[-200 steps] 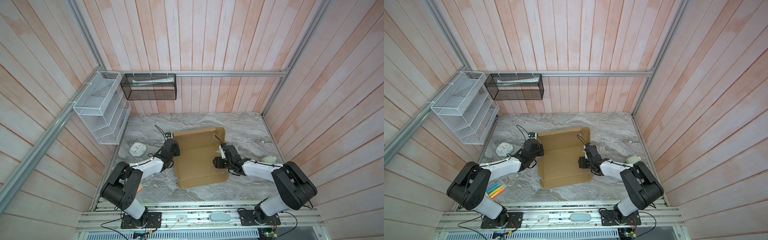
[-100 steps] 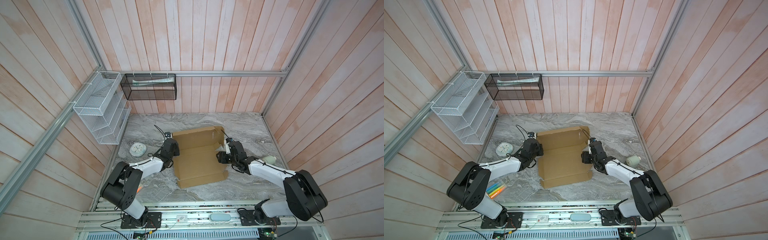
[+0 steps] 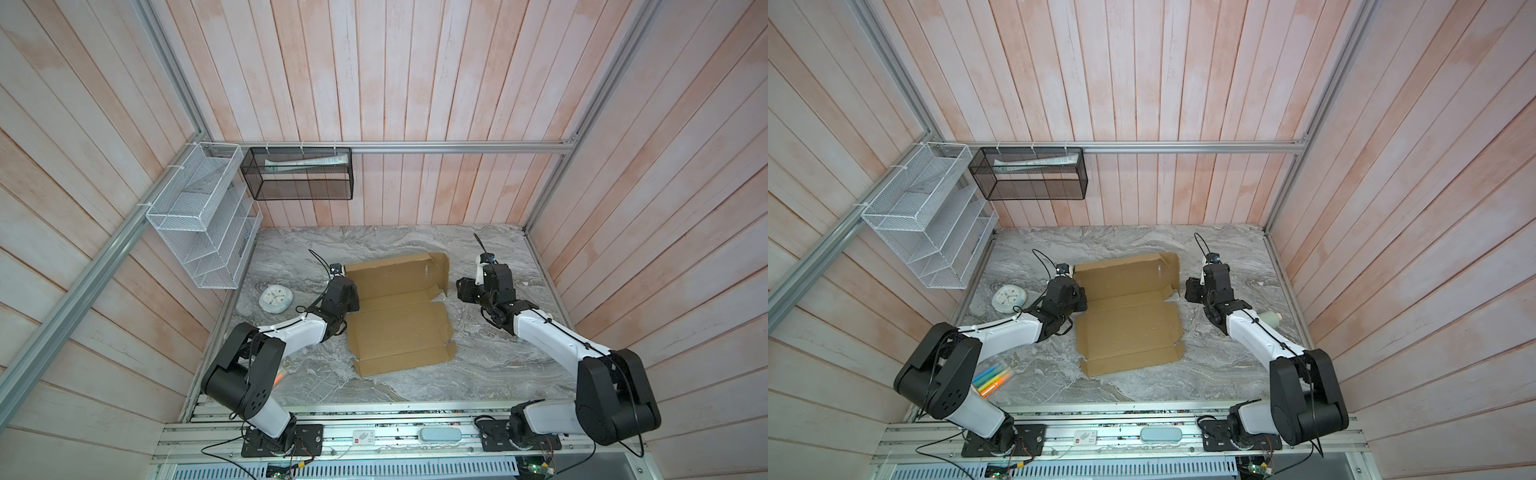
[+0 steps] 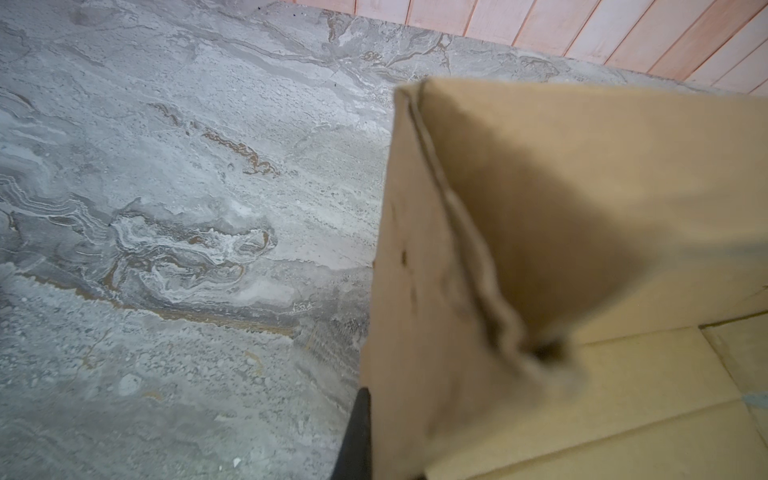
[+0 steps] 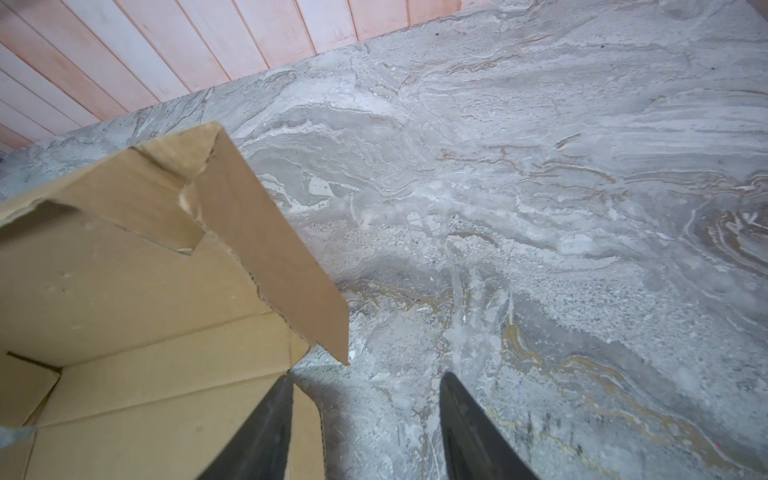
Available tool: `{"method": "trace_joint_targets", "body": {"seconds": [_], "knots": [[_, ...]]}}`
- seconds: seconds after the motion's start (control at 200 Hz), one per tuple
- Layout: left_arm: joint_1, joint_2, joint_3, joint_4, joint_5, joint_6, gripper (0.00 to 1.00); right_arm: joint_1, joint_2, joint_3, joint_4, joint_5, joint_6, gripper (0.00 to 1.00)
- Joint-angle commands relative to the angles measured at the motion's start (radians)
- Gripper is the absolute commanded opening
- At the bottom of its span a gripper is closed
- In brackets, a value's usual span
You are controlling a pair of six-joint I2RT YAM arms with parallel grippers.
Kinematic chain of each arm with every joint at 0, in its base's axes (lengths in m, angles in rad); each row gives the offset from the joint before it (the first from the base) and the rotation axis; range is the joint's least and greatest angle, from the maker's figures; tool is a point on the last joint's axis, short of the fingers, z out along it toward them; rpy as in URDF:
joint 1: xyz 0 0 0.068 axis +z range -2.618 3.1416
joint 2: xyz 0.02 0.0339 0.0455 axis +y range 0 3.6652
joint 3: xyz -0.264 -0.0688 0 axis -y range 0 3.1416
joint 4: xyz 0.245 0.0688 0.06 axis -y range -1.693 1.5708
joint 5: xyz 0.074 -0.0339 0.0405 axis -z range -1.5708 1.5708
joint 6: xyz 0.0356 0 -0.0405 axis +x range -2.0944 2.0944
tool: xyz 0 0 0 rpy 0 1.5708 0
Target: Fold the paper box
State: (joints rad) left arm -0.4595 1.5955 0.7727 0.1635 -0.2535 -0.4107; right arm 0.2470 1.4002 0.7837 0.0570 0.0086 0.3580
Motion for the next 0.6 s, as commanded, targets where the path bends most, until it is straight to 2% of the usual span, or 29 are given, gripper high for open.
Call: {"method": "trace_joint_targets", "body": {"seconds": [0.0, 0.13, 0.33, 0.595], "knots": [[0.008, 0.030, 0.021, -0.049, 0.058, 0.013, 0.00, -0.042, 0.067, 0.051, 0.064, -0.077, -0.034, 0.59], [0.011, 0.046, 0.040, -0.065, 0.071, 0.027, 0.00, -0.064, 0.173, 0.100, 0.101, -0.136, -0.120, 0.65], [0.015, 0.077, 0.070, -0.086, 0.100, 0.040, 0.00, -0.104, 0.315, 0.196, 0.109, -0.270, -0.277, 0.66], [0.016, 0.112, 0.099, -0.108, 0.111, 0.053, 0.00, -0.107, 0.330, 0.204, 0.124, -0.357, -0.366, 0.66]]}}
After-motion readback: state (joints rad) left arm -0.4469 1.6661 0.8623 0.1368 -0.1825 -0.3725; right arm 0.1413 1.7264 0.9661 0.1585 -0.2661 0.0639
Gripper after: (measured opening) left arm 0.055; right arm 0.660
